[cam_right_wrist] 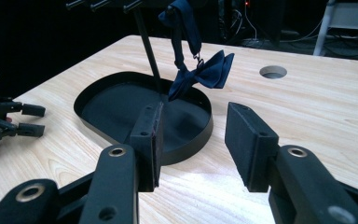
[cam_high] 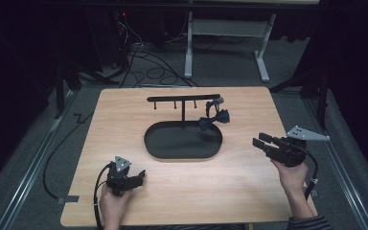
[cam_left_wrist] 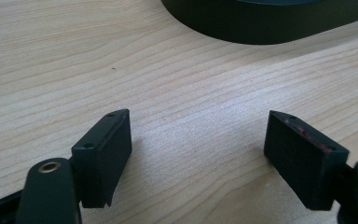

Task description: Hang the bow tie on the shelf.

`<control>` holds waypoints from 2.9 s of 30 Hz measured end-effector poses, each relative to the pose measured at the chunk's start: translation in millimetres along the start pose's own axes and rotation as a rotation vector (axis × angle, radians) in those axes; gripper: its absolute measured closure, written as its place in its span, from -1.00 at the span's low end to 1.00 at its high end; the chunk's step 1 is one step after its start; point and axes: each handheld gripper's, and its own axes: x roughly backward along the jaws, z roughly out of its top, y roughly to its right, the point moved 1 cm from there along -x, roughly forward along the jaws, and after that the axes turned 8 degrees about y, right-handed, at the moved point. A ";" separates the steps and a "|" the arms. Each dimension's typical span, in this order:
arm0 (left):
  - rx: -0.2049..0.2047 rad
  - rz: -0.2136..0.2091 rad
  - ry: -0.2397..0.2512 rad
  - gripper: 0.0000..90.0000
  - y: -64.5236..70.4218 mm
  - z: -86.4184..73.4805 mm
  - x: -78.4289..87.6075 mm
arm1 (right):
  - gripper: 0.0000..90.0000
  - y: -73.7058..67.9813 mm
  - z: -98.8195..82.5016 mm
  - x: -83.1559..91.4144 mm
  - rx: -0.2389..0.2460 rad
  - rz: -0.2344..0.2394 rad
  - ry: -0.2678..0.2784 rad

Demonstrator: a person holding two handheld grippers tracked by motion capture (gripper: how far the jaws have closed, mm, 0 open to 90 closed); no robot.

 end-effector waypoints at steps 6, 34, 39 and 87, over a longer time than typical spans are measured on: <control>0.000 0.000 0.000 -0.47 0.0 0.0 0.0 | 0.31 -0.9 -4.6 -1.3 -0.006 0.005 -0.006; 0.000 0.000 0.000 -0.47 0.0 0.0 0.0 | 0.31 -4.5 -26.2 -10.8 -0.037 0.034 -0.041; 0.000 0.000 0.000 -0.47 0.0 0.0 0.0 | 0.31 -5.5 -29.7 -13.7 -0.042 0.038 -0.051; 0.000 0.000 0.000 -0.47 0.0 0.0 0.0 | 0.27 -14.2 -76.2 -51.6 -0.036 0.015 -0.212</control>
